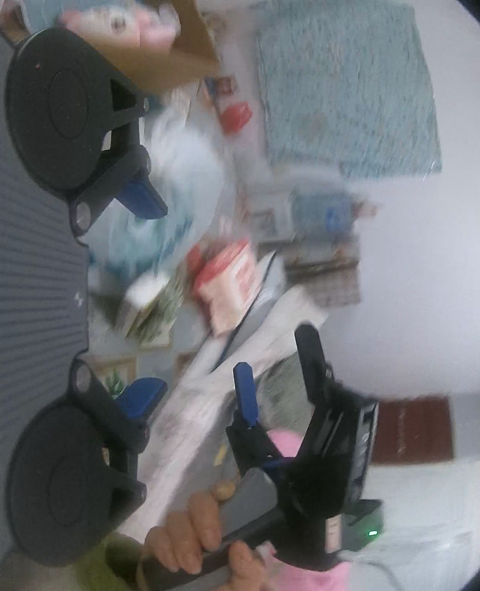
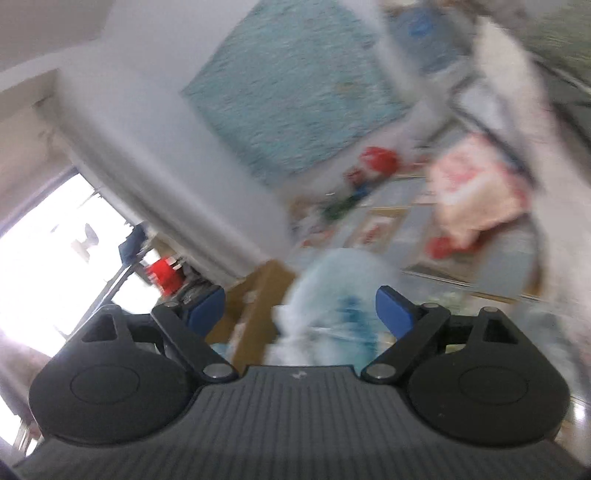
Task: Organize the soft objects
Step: 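Move the right gripper back to the pile toward the green scrunchie, then grasp the green-patterned scrunchie with the right gripper and lift it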
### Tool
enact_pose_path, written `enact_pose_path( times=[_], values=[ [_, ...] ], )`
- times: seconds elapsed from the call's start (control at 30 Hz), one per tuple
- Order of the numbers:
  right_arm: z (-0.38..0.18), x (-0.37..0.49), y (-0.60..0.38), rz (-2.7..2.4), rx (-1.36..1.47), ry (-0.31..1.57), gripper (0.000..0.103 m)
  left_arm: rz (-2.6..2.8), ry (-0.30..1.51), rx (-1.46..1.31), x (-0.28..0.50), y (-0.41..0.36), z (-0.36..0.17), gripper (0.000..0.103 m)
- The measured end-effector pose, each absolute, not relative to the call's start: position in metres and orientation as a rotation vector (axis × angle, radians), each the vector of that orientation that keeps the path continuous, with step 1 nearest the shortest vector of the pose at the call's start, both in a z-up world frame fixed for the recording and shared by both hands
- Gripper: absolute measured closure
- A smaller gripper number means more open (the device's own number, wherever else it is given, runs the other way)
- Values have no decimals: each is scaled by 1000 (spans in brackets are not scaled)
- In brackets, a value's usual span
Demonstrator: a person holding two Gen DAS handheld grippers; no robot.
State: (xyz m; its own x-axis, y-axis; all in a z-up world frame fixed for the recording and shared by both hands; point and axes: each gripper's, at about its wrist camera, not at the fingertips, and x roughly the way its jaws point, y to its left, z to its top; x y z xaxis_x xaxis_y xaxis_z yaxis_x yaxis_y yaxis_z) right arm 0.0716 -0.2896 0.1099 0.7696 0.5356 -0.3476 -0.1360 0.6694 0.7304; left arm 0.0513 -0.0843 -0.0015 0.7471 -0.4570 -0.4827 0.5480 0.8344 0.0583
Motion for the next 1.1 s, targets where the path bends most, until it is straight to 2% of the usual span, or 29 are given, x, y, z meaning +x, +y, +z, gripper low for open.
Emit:
enact_pose_path(
  times=[0.13, 0.43, 0.7, 0.77, 0.8, 0.87, 0.93, 1.1],
  values=[
    [70, 77, -306, 304, 747, 650, 14, -548, 484, 304, 66, -122, -31, 14],
    [15, 125, -284, 260, 676, 750, 21, -452, 489, 346, 94, -148, -58, 39],
    [-11, 149, -269, 272, 588, 821, 38, -435, 530, 349, 99, -149, -65, 48],
    [-18, 152, -267, 259, 568, 842, 54, -438, 540, 346, 100, -149, -66, 48],
    [-22, 152, -269, 250, 572, 847, 56, -440, 543, 344, 101, -149, -67, 48],
    [-25, 150, -274, 238, 584, 844, 69, -440, 543, 350, 100, -150, -68, 48],
    [-28, 148, -279, 221, 601, 835, 75, -433, 529, 361, 99, -150, -67, 48],
    [-34, 144, -297, 225, 743, 790, 79, -451, 475, 370, 104, -157, -60, 48]
  ],
)
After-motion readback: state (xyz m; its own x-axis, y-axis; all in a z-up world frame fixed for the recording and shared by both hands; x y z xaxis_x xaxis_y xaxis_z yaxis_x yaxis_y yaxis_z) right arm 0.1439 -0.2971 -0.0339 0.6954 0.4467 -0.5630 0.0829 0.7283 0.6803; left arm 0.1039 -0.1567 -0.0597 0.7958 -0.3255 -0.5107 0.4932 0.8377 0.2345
